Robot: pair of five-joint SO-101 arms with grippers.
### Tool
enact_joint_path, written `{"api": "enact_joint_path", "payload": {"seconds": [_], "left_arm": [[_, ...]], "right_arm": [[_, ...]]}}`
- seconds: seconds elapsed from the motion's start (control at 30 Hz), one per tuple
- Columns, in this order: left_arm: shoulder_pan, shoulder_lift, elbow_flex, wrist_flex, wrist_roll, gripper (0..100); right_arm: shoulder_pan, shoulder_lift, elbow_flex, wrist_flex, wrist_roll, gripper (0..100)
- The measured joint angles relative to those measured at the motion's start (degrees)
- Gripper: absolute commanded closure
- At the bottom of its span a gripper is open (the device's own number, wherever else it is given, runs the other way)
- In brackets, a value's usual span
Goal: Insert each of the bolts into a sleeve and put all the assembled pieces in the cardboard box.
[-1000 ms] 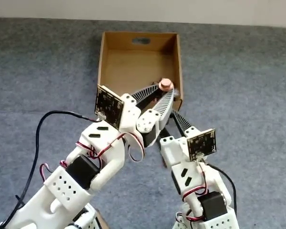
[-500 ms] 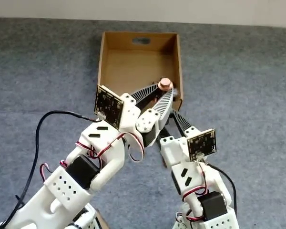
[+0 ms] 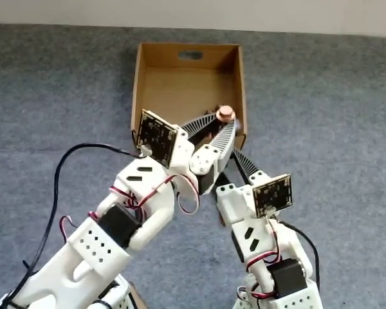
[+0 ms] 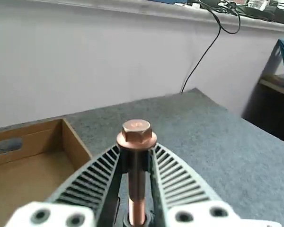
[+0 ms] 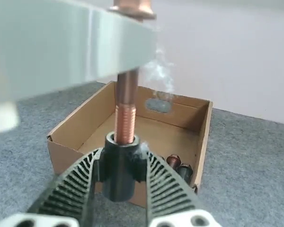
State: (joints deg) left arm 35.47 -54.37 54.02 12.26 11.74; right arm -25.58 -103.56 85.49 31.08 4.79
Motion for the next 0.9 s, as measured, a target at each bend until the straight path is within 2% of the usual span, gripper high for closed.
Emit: {"api": "enact_joint_path", "payload": {"seconds": [0.1, 0.33, 0.57, 0.67, 0.8, 0.9], "left_arm": [[0.1, 0.0, 0.0, 1.0, 0.0, 99], [0.3, 0.0, 0.0, 11.4, 0.1, 99], [0.3, -0.1, -0.2, 17.0, 0.1, 99], [0.3, -0.3, -0.4, 20.7, 0.1, 91], [-0.2, -1.6, -0.6, 26.1, 0.1, 72], [-0.3, -4.3, -0.4, 29.3, 0.1, 68]], "right_arm": [[0.0, 0.0, 0.0, 0.0, 0.0, 99.3], [-0.2, 0.0, 0.0, 0.0, 0.0, 99.3], [-0.3, 0.0, 0.1, 0.0, 0.0, 99.3], [-0.4, 0.1, 0.5, 0.1, 0.0, 99.3], [-0.3, 0.2, 0.6, 0.2, 0.1, 99.3], [-0.1, 0.1, 0.5, 0.1, 0.1, 99.3]]}}
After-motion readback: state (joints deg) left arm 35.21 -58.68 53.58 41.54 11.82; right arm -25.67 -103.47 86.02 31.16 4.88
